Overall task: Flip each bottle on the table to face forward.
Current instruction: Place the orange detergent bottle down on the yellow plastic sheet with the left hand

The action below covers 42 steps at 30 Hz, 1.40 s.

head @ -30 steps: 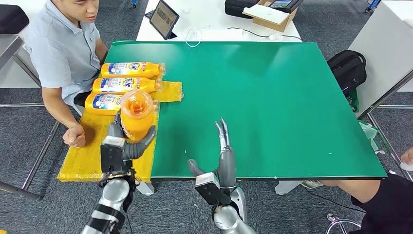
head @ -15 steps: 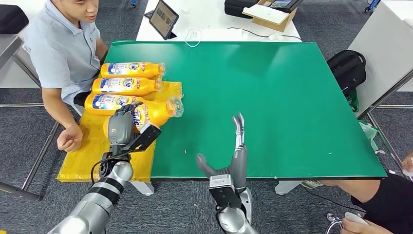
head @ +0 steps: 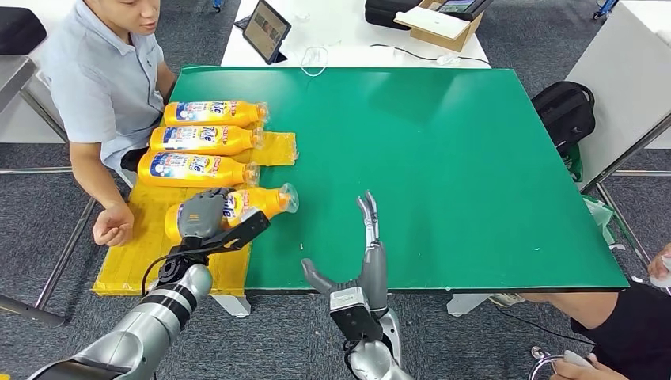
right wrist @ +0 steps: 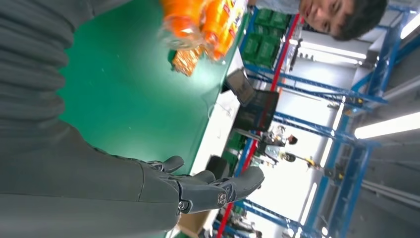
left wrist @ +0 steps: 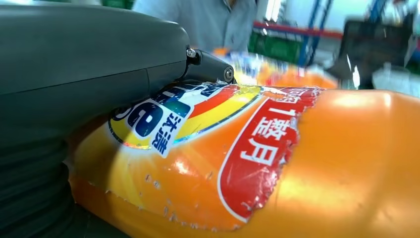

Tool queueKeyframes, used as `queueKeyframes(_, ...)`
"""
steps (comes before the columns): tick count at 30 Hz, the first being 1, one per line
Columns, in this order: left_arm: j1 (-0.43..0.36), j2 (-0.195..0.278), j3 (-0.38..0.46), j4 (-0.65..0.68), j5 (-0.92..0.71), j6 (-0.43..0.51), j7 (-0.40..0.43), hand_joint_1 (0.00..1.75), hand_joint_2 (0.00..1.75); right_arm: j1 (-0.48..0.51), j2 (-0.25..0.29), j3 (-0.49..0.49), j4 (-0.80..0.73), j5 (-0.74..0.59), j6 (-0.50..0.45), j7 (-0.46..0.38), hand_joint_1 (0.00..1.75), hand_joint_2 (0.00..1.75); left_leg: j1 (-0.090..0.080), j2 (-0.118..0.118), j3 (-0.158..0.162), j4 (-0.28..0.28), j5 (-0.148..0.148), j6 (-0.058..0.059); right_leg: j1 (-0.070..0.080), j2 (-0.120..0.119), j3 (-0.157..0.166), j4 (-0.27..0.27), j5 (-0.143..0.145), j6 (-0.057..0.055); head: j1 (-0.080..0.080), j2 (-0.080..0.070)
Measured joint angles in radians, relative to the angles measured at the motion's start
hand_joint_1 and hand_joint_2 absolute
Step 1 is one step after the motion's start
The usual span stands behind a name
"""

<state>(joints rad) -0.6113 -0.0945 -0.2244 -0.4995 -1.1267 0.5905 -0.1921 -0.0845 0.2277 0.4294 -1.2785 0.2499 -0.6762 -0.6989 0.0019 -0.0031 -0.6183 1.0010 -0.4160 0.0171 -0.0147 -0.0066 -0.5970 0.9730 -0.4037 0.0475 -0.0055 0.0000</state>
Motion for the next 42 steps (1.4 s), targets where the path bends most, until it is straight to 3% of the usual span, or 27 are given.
queueKeyframes(2,-0.003,0.005,-0.015,0.02,-0.026,-0.037,0.019,1.4,1.75,-0.001,-0.001,0.006,0.011,-0.01,0.004,0.0,0.0,0.0,0.0,0.0,0.0,0.0,0.0,0.0,0.0,0.0,0.0,0.0,0.0,0.0,0.0,0.0)
queueKeyframes(3,-0.004,0.008,-0.021,0.026,-0.035,-0.049,0.026,1.2,1.75,-0.002,-0.001,0.007,0.016,-0.013,0.004,0.0,0.0,0.0,0.0,0.0,0.0,0.0,0.0,0.0,0.0,0.0,0.0,0.0,0.0,0.0,0.0,0.0)
queueKeyframes(6,-0.005,0.013,-0.038,0.039,-0.053,-0.062,0.037,0.23,1.75,-0.003,-0.001,0.01,0.026,-0.015,0.003,0.0,0.0,0.0,0.0,0.0,0.0,0.0,0.0,0.0,0.0,0.0,0.001,0.0,0.0,0.0,0.0,0.0)
queueKeyframes(7,-0.004,0.014,-0.043,0.042,-0.054,-0.068,0.037,0.06,1.75,-0.003,-0.001,0.01,0.029,-0.015,0.002,0.0,0.0,0.0,0.0,0.0,0.001,0.0,0.0,0.0,0.0,0.0,0.001,0.0,0.0,0.0,0.0,0.0)
queueKeyframes(10,0.001,0.015,-0.043,0.048,0.003,-0.125,-0.017,0.0,1.75,-0.003,-0.005,0.011,0.035,-0.02,-0.003,0.0,0.0,0.0,0.0,0.0,0.001,0.0,0.0,0.0,0.0,0.0,0.002,0.0,0.0,0.0,0.0,0.0)
queueKeyframes(13,0.004,0.017,-0.025,0.046,0.117,-0.25,-0.134,0.0,1.75,-0.003,-0.012,0.011,0.036,-0.042,-0.009,0.0,0.0,0.0,0.0,-0.002,0.006,-0.001,0.0,0.0,0.0,-0.002,0.007,0.0,-0.001,0.0,0.0,0.0)
queueKeyframes(17,0.02,0.018,-0.005,0.022,0.214,-0.385,-0.242,0.0,0.0,-0.006,-0.024,0.011,0.036,-0.061,-0.008,0.0,0.0,0.0,0.0,-0.003,0.013,-0.001,-0.002,-0.001,-0.001,-0.003,0.014,-0.001,-0.003,0.0,0.0,0.0)
queueKeyframes(22,0.072,0.018,0.013,-0.043,0.321,-0.448,-0.341,0.0,0.0,-0.01,-0.033,0.012,0.036,-0.071,-0.008,0.0,0.0,0.0,0.0,-0.003,0.017,-0.001,-0.002,-0.001,-0.001,-0.002,0.018,-0.001,-0.002,-0.001,0.0,0.0)
queueKeyframes(28,0.106,0.016,0.026,-0.089,0.348,-0.462,-0.366,0.0,0.0,-0.01,-0.037,0.016,0.036,-0.072,-0.008,0.0,0.0,0.0,0.0,-0.002,0.017,-0.001,-0.001,-0.001,0.0,-0.002,0.018,-0.001,-0.001,-0.002,0.0,0.0)
queueKeyframes(32,0.147,0.01,0.047,-0.15,0.496,-0.5,-0.412,0.0,1.75,-0.006,-0.034,0.011,0.026,-0.063,-0.015,0.0,0.0,0.0,0.0,-0.001,0.017,-0.001,-0.001,-0.001,0.0,-0.002,0.017,-0.001,-0.001,-0.002,0.0,0.0)
queueKeyframes(33,0.168,0.004,0.059,-0.181,0.563,-0.512,-0.422,0.0,1.75,-0.003,-0.03,0.005,0.017,-0.055,-0.017,0.0,0.0,0.0,0.0,0.0,0.016,-0.001,-0.001,-0.001,0.0,-0.002,0.016,-0.001,-0.001,-0.002,0.0,0.0)
queueKeyframes(37,0.272,-0.055,0.113,-0.377,0.884,-0.589,-0.372,0.0,1.75,0.017,-0.004,-0.03,-0.033,-0.017,-0.019,0.0,0.0,1.75,0.0,-0.001,0.011,0.0,-0.001,-0.001,0.0,-0.002,0.01,-0.001,-0.001,-0.002,0.0,0.0)
queueKeyframes(40,0.337,-0.104,0.126,-0.547,1.047,-0.557,-0.314,0.0,1.75,0.042,0.013,-0.059,-0.088,0.021,-0.02,0.0,0.0,0.44,-0.001,-0.001,0.006,0.0,-0.001,-0.001,-0.001,-0.002,0.006,-0.001,-0.001,-0.001,0.0,0.0)
queueKeyframes(41,0.355,-0.117,0.126,-0.594,1.069,-0.522,-0.306,0.0,1.31,0.053,0.02,-0.071,-0.11,0.042,-0.02,0.0,0.0,0.0,-0.001,-0.001,0.006,0.0,-0.001,-0.001,-0.001,-0.002,0.006,-0.001,-0.001,-0.001,0.0,0.0)
queueKeyframes(42,0.371,-0.13,0.125,-0.634,1.079,-0.479,-0.306,0.0,0.87,0.064,0.027,-0.083,-0.131,0.059,-0.02,0.0,0.0,0.0,-0.001,-0.001,0.006,0.0,-0.001,-0.001,-0.001,-0.002,0.005,-0.001,-0.001,-0.001,0.0,0.0)
